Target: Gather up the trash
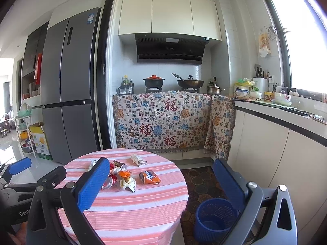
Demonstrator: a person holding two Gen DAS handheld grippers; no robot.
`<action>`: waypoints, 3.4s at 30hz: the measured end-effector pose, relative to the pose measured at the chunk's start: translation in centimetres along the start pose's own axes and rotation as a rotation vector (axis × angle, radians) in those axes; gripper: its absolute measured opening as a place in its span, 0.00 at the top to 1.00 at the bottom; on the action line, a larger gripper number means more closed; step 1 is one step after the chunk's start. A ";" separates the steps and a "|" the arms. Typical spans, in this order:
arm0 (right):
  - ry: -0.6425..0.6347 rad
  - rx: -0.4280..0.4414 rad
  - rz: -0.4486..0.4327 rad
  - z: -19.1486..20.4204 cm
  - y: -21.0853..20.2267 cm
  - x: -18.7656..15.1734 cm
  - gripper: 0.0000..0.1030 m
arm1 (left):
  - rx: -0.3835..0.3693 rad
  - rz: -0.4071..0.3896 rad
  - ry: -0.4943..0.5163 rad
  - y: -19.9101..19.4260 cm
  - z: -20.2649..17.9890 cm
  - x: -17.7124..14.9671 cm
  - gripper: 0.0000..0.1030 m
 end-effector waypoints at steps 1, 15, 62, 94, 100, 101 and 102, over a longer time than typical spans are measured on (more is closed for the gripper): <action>0.001 0.000 0.001 -0.1 0.0 0.0 0.00 | 0.000 -0.001 -0.001 0.0 0.1 0.0 0.00; 0.003 0.007 0.008 -0.1 0.3 -0.2 0.00 | 0.010 -0.012 -0.010 0.3 0.4 0.6 0.00; 0.021 -0.008 0.031 -0.7 1.8 -1.1 0.00 | 0.015 -0.007 -0.019 0.5 0.6 0.6 0.00; 0.048 0.044 0.328 -0.5 16.1 -11.4 0.00 | 0.018 0.383 -0.091 19.2 4.3 -10.7 0.00; 0.041 0.101 0.474 0.4 20.8 -16.6 0.00 | -0.013 0.430 -0.131 22.0 5.0 -12.1 0.00; 0.036 0.105 0.489 0.5 21.3 -17.2 0.00 | 0.003 0.432 -0.123 22.3 5.1 -12.2 0.00; 0.033 0.111 0.500 0.7 21.6 -17.6 0.00 | 0.017 0.435 -0.116 22.6 5.2 -12.3 0.00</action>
Point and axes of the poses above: each gripper's, at about its wrist camera, not at the fingertips, and y roughly the way its jaws point, z to its left, x to its top, the point moved 4 cm from there along y, roughly the way its jaws point, and after that the axes turned 5 degrees about x, right-handed, at the moved point
